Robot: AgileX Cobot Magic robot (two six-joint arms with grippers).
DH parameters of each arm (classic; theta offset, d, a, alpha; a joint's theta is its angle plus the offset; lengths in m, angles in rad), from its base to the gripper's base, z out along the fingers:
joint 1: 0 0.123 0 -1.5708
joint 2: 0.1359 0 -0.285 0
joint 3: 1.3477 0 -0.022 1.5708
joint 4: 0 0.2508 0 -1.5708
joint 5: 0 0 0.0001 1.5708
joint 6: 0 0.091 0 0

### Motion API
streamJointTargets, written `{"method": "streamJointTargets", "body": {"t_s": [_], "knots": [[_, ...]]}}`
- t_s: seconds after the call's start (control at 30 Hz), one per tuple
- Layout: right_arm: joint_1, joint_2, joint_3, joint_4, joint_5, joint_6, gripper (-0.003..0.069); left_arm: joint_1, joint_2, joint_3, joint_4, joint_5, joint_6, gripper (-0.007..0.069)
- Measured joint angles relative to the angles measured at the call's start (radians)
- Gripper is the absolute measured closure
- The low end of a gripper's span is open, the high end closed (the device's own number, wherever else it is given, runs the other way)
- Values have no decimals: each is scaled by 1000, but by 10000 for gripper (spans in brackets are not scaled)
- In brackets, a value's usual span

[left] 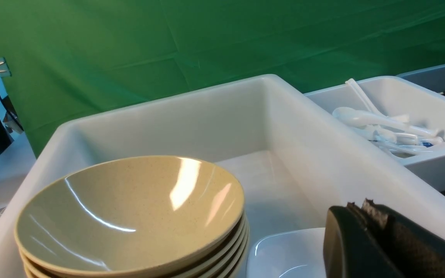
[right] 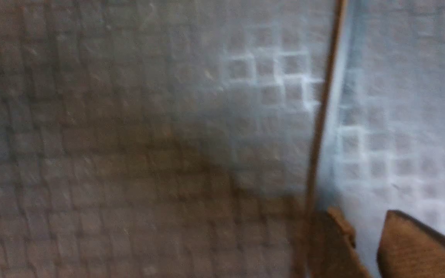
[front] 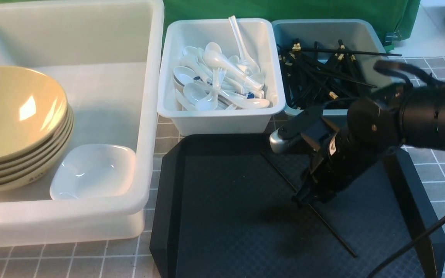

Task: On grey table put chopsticks spoon bowls plates into blue grey white boxes.
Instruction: 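Grasp the chopsticks with the right gripper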

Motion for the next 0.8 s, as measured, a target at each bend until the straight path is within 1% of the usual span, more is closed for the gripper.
{"method": "streamJointTargets", "body": {"t_s": [0.13, 0.43, 0.53, 0.63, 0.8], "knots": [[0, 7, 8, 37, -41, -1, 501, 0, 0, 0, 0, 0, 0, 636], [0, 68, -1, 75, -54, -8, 510, 0, 0, 0, 0, 0, 0, 636], [0, 69, -5, 75, -54, -32, 543, 0, 0, 0, 0, 0, 0, 636], [0, 63, -5, 75, -54, -48, 602, 0, 0, 0, 0, 0, 0, 636], [0, 2, 8, 78, -2, -83, 607, 0, 0, 0, 0, 0, 0, 636]]}}
